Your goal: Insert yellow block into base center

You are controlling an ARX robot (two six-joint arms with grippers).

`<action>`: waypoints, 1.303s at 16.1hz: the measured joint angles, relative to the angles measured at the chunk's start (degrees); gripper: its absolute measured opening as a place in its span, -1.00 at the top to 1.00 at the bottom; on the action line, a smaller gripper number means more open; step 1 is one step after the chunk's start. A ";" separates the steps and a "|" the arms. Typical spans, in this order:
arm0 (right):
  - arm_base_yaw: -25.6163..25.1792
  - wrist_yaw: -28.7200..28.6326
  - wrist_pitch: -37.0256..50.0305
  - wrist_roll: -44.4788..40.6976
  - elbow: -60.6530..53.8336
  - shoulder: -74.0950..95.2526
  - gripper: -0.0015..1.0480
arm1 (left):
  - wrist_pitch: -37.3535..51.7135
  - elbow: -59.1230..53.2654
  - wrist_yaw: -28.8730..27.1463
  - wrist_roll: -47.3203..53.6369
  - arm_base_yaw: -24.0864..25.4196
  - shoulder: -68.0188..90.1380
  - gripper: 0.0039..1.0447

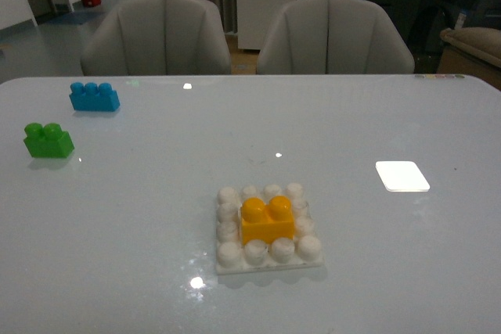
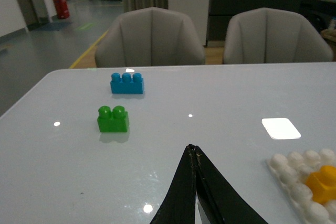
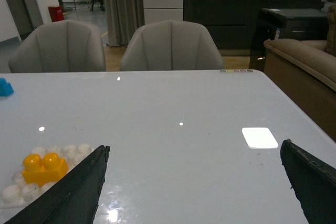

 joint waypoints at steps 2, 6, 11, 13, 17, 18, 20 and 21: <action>0.00 0.00 -0.02 0.00 0.00 0.00 -0.88 | -4.46 -0.85 0.57 -0.02 2.29 -5.60 0.97; 0.00 0.00 0.00 0.00 0.00 0.00 -0.88 | -14.34 -1.44 1.25 0.00 1.84 -16.79 0.97; 0.00 -0.02 0.00 0.00 0.00 0.00 -0.88 | -23.65 -1.44 1.27 0.00 1.84 -26.64 0.97; 0.00 -0.02 0.00 0.00 0.00 0.00 -0.88 | -26.03 -1.44 1.27 0.00 1.84 -29.03 0.97; 0.00 0.00 0.00 0.00 0.00 0.00 -0.88 | -31.56 -1.44 1.27 0.00 1.84 -34.67 0.97; 0.00 -0.02 0.00 0.00 0.00 0.00 -0.88 | -32.26 -1.44 1.27 0.00 1.84 -35.36 0.97; 0.00 0.00 0.00 0.00 0.00 0.00 -0.88 | -33.77 -1.44 1.27 0.00 1.84 -37.00 0.97; 0.00 0.00 0.00 0.00 0.00 0.00 -0.88 | -35.17 -1.44 1.27 0.00 1.84 -38.14 0.97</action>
